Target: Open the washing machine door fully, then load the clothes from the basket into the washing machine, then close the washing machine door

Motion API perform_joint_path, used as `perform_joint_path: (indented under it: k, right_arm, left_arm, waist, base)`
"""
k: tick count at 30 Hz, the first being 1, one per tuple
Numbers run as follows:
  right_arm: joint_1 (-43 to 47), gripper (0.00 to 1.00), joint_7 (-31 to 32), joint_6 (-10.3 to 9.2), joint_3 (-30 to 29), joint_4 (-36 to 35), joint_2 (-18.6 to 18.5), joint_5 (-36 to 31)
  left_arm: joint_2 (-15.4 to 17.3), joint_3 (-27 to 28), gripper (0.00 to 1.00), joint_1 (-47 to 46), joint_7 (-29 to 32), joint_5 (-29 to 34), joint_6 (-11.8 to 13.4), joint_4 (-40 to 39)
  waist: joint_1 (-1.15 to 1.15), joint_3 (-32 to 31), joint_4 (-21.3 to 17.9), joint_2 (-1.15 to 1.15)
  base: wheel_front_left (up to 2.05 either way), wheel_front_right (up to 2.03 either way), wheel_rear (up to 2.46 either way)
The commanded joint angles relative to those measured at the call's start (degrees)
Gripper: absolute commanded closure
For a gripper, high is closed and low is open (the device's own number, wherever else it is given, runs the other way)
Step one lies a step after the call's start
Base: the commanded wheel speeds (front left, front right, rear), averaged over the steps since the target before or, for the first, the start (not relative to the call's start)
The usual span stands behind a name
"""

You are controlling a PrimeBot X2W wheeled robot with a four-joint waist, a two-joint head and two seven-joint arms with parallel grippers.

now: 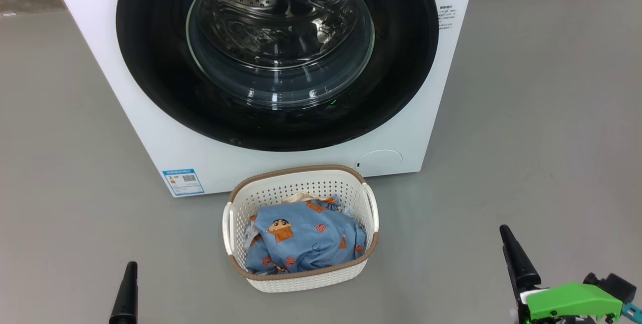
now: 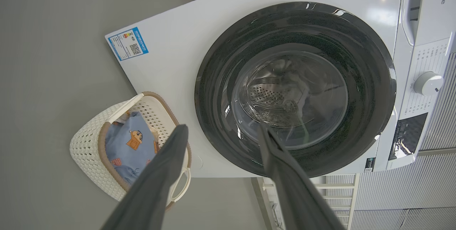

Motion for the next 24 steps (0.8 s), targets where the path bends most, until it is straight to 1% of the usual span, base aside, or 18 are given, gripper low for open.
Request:
perform_joint_path:
  k: [1, 9, 10, 16, 24]
  right_arm:
    - [-3.2, 0.00, -0.7, -0.01, 1.1, -1.1, -0.9, -1.9]
    - [-4.2, 0.00, -2.0, -0.02, 2.8, -0.4, -1.4, -8.6]
    - [-4.5, 0.00, -2.4, -0.02, 3.2, -0.3, -1.5, -10.3]
    - [-5.1, 0.00, -3.4, -0.02, 4.2, -0.1, -1.9, -15.7]
    - [-5.9, 0.00, -4.7, -0.02, 5.7, 0.3, -2.4, -22.4]
  left_arm:
    - [1.4, 0.3, 0.00, -2.3, -0.5, 1.7, -0.1, -1.7]
    - [2.1, -0.2, 0.00, -2.1, -1.9, 8.2, -0.1, -1.6]
    - [2.2, -0.3, 0.00, -2.1, -2.2, 9.9, -0.1, -1.5]
    - [2.8, -0.5, 0.00, -1.9, -3.3, 15.8, -0.1, -1.5]
    - [3.3, -0.8, 0.00, -1.6, -4.6, 22.4, -0.1, -1.7]
  waist:
    - [-0.01, 0.0, 0.0, 0.00]
    - [-0.01, -0.1, -0.1, 0.00]
    - [-0.01, -0.1, -0.2, 0.00]
    - [-0.01, -0.2, -0.3, 0.00]
    - [-0.01, -0.3, -0.3, 0.00]
  base:
    - [0.00, 0.00, 0.00]
    - [0.00, 0.00, 0.00]
    - [0.00, 0.00, 0.00]
    - [0.00, 0.00, 0.00]
    - [0.00, 0.00, 0.00]
